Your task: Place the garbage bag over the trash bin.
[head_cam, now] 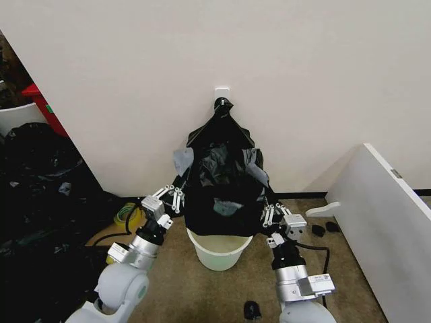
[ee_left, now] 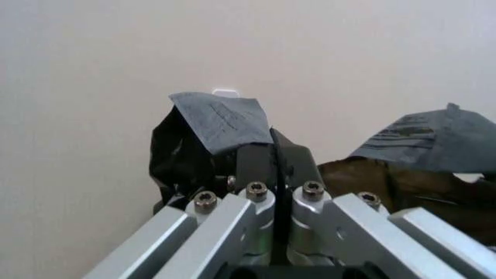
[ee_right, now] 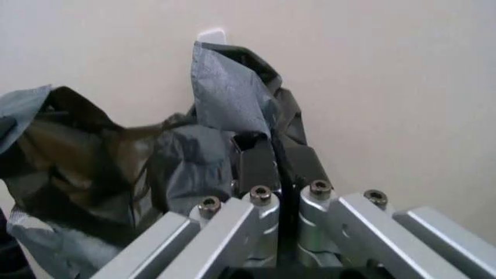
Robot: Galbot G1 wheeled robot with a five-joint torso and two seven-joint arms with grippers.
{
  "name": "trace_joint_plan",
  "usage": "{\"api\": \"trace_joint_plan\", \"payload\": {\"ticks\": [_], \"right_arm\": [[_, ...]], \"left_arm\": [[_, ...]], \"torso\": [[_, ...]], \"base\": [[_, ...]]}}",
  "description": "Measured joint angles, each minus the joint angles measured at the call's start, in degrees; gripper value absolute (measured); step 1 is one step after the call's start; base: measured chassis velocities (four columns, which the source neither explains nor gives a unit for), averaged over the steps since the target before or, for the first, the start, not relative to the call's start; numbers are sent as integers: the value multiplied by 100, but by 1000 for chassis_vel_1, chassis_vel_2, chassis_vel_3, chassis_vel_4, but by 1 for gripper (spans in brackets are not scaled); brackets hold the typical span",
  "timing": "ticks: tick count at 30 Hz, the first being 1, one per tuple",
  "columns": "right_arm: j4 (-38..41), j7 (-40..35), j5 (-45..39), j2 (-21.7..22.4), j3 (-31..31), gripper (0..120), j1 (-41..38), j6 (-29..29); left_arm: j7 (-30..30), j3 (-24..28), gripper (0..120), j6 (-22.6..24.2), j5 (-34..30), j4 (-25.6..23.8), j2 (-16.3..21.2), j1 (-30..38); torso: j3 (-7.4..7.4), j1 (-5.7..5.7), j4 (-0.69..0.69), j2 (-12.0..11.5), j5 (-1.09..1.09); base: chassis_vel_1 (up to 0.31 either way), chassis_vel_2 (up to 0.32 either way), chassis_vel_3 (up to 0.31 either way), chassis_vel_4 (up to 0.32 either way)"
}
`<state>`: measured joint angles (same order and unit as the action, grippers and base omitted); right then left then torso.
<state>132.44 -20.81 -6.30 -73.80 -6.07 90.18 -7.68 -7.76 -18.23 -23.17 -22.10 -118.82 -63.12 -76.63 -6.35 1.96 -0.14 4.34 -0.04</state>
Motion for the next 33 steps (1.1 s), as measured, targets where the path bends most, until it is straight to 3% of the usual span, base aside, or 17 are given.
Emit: {"api": "trace_joint_plan", "payload": {"ticks": [7, 14, 33], "right_arm": [[195, -267, -588, 24, 82, 0, 21, 441], [43, -449, -669, -28, 143, 0, 94, 624], [-424, -289, -444, -132, -124, 0, -350, 346]], "left_arm": [[-1, 21, 0, -8, 208, 17, -16, 65], [-9, -62, 0, -34, 471, -75, -18, 40], [-107, 158, 0, -188, 362, 201, -187, -56]], "torso": [[0, 0, 0, 0, 0], [0, 0, 0, 0, 1], [0, 0, 0, 0, 1]], "base": [[0, 0, 0, 0], [0, 0, 0, 0], [0, 0, 0, 0]]}}
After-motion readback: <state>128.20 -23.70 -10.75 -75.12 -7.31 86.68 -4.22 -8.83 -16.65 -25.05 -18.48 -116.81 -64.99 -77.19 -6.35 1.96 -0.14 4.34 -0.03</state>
